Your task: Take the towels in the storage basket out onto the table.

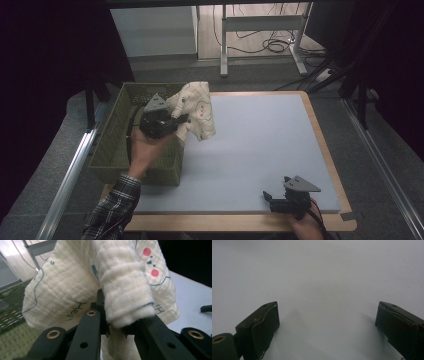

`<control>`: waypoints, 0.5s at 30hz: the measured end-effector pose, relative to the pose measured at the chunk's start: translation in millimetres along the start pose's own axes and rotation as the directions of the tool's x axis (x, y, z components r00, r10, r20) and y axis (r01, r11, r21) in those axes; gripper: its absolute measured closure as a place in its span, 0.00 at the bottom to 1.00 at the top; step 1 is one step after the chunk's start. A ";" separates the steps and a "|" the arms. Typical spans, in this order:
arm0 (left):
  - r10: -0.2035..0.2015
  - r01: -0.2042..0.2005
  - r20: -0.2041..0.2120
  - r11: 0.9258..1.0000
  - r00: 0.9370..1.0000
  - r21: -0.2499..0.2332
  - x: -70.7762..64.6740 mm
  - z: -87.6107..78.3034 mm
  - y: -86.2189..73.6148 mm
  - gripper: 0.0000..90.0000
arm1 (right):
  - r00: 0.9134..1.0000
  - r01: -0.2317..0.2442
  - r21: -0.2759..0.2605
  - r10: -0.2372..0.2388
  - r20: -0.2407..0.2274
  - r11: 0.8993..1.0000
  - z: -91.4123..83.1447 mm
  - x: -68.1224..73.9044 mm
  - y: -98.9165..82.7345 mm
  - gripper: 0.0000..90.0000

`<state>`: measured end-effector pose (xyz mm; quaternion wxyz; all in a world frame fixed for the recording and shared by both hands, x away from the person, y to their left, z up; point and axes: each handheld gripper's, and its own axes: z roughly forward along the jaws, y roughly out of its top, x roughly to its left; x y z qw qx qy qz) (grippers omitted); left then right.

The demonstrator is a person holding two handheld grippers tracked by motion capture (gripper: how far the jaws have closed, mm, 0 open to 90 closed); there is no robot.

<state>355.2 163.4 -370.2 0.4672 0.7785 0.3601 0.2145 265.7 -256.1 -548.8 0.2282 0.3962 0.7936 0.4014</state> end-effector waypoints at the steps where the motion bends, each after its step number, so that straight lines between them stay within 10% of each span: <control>1: 0.003 -0.003 0.007 1.000 1.000 -0.001 -2.7 2.1 0.9 0.88 | 1.000 0.000 -0.001 0.000 0.000 1.000 0.0 0.0 0.0 0.06; 15: 0.025 -0.023 0.090 1.000 0.996 -0.018 -45.8 32.5 3.1 0.88 | 1.000 0.001 -0.001 -0.001 0.000 1.000 0.0 -0.1 -0.1 0.06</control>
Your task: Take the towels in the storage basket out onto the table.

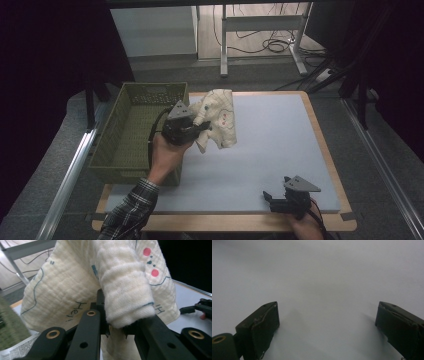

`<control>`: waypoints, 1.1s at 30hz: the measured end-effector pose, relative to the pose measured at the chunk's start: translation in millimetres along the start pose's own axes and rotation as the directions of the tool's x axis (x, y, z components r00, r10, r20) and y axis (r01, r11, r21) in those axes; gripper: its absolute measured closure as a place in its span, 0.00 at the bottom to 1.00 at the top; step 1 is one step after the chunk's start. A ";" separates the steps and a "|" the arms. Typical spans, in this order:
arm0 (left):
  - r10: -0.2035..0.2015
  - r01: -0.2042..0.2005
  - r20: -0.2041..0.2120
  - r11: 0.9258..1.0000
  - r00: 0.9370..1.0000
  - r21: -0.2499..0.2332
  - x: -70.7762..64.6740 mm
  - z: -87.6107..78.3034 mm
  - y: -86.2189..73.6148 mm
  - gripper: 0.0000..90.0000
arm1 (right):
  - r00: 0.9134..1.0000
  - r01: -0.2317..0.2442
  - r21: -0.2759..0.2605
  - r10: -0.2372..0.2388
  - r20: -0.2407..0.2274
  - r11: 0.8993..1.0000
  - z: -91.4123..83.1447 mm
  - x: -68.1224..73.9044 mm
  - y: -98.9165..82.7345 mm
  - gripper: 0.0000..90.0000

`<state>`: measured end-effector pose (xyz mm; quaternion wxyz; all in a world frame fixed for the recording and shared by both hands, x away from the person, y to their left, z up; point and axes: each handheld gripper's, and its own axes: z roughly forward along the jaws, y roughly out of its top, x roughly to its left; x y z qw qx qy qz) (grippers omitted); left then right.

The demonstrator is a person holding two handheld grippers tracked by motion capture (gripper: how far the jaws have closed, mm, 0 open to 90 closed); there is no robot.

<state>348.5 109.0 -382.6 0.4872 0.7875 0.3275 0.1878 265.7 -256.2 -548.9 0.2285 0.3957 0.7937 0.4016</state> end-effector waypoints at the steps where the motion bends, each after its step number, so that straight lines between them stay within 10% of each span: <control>1: 0.006 -0.006 0.005 1.000 1.000 0.002 -3.5 3.1 0.1 0.88 | 1.000 0.000 0.000 0.000 0.000 1.000 0.0 0.0 0.0 0.06; 14: 0.063 -0.065 0.067 0.997 0.996 0.034 -43.8 42.8 -9.5 0.87 | 1.000 0.000 0.001 0.000 0.000 1.000 -0.1 0.0 -0.1 0.06; 33: 0.008 -0.014 0.053 0.992 0.999 0.127 -50.2 86.7 -71.5 0.86 | 1.000 0.000 0.001 0.000 0.001 1.000 -0.1 0.0 0.0 0.06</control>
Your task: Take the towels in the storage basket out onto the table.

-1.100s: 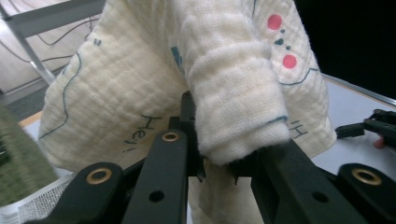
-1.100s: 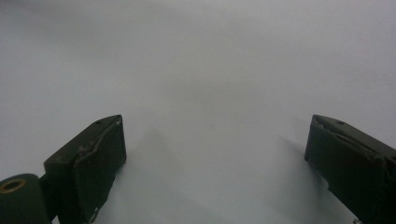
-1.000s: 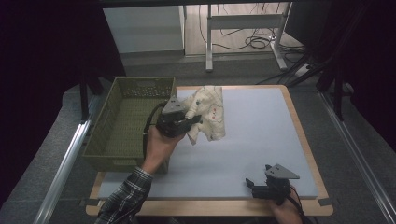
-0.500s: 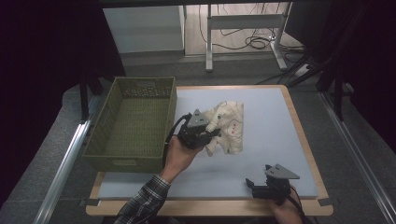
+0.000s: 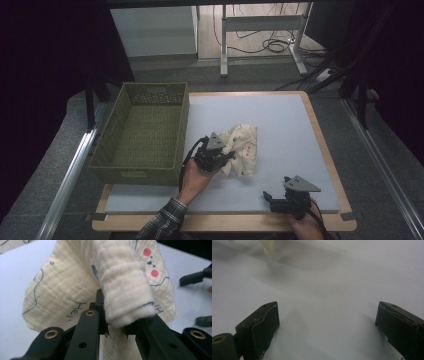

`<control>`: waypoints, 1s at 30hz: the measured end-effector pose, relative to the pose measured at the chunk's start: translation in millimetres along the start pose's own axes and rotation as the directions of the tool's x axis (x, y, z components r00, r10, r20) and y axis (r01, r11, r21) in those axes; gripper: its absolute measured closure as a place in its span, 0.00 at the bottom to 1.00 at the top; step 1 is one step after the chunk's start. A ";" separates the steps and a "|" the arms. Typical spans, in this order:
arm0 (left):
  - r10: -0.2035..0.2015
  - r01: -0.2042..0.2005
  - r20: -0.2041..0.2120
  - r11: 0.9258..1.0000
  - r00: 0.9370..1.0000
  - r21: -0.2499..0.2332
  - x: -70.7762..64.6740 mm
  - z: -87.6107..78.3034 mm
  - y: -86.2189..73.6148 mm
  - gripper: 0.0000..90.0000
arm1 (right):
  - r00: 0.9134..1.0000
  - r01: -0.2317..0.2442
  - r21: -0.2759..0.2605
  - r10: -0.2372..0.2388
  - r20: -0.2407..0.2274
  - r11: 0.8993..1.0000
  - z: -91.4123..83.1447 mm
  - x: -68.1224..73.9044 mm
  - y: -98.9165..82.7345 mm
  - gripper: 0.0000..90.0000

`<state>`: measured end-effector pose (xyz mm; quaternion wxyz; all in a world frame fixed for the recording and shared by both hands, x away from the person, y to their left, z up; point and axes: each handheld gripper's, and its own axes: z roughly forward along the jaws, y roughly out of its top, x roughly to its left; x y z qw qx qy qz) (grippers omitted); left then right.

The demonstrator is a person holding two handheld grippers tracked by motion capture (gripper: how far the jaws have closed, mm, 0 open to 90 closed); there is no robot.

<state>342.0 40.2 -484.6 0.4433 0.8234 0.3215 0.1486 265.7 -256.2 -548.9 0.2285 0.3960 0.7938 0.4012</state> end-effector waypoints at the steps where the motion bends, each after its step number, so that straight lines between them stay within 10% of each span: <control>1: -0.001 0.001 -0.003 1.000 1.000 0.009 0.2 1.8 -2.7 0.86 | 1.000 0.000 0.000 0.000 0.000 1.000 0.0 0.0 0.0 0.06; 17: -0.024 0.025 -0.015 0.997 1.000 0.070 -1.2 33.4 -31.0 0.68 | 1.000 0.000 0.002 0.000 0.000 1.000 -0.1 0.0 0.1 0.06; 30: -0.017 0.017 -0.031 1.000 0.999 -0.006 -6.4 -10.6 -34.8 0.46 | 1.000 0.001 0.002 -0.001 0.000 1.000 -0.2 -0.1 0.1 0.06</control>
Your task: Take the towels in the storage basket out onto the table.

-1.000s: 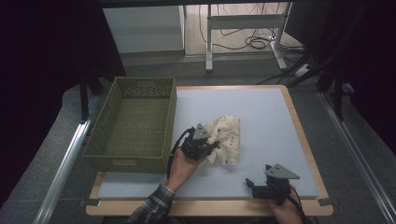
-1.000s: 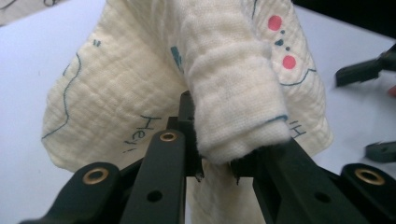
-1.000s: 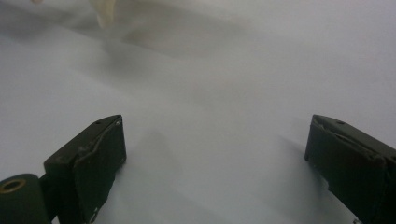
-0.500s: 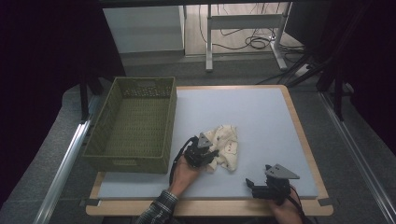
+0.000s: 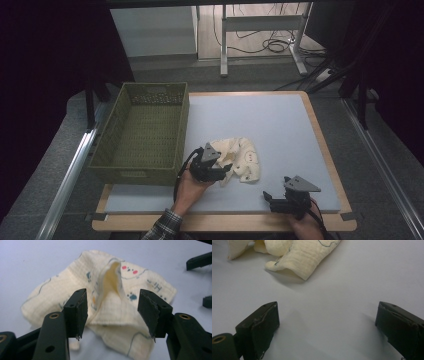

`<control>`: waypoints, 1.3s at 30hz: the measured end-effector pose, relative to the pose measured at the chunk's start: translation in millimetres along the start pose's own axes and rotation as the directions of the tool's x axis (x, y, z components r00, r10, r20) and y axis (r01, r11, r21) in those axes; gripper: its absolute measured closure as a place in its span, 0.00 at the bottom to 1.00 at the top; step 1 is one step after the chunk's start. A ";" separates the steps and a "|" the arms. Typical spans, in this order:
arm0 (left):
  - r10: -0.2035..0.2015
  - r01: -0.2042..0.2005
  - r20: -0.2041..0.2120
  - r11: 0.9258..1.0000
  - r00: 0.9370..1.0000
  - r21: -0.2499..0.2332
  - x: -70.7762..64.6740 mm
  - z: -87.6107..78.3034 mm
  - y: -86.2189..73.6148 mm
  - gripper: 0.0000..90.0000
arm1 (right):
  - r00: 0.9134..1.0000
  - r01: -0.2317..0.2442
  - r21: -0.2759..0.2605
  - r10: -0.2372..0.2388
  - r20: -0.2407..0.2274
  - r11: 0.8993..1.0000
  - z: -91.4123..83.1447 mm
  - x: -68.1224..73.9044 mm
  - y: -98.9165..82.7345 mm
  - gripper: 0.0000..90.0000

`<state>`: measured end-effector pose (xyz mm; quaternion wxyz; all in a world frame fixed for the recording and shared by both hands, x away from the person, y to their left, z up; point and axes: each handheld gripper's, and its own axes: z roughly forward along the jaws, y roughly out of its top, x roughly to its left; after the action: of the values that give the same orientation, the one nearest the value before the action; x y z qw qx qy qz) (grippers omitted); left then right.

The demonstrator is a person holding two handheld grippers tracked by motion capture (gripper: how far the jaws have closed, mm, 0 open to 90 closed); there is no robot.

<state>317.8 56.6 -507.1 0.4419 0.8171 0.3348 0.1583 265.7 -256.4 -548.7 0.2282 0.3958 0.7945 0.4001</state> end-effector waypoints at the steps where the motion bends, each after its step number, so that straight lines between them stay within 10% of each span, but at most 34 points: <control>1: -0.010 0.010 0.003 1.000 1.000 -0.005 0.0 -1.6 -3.4 0.47 | 1.000 -0.001 -0.001 0.001 0.001 1.000 0.0 0.1 0.0 0.06; 9: -0.057 0.057 0.073 0.998 0.996 0.004 -4.2 -5.6 -28.2 0.56 | 1.000 0.003 -0.001 -0.003 -0.007 1.000 -0.9 0.2 -0.6 0.06; 20: 0.014 -0.017 0.054 0.998 0.998 0.059 -18.7 10.8 -33.4 0.60 | 1.000 0.001 0.020 -0.001 0.002 1.000 -2.9 3.2 1.2 0.08; 28: 0.036 -0.040 0.037 0.993 0.999 0.109 -21.5 15.9 -31.9 0.92 | 0.998 -0.014 0.003 0.014 -0.063 1.000 -5.6 7.7 18.3 0.34; 39: 0.042 -0.046 0.034 0.993 0.999 0.112 -22.3 16.8 -32.3 0.95 | 0.992 0.068 0.019 -0.066 -0.103 0.997 28.1 18.9 69.4 0.54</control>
<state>297.7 43.4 -542.4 0.3967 0.8503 0.3182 0.1359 304.7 -202.8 -509.1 0.1960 0.3504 0.8224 0.4031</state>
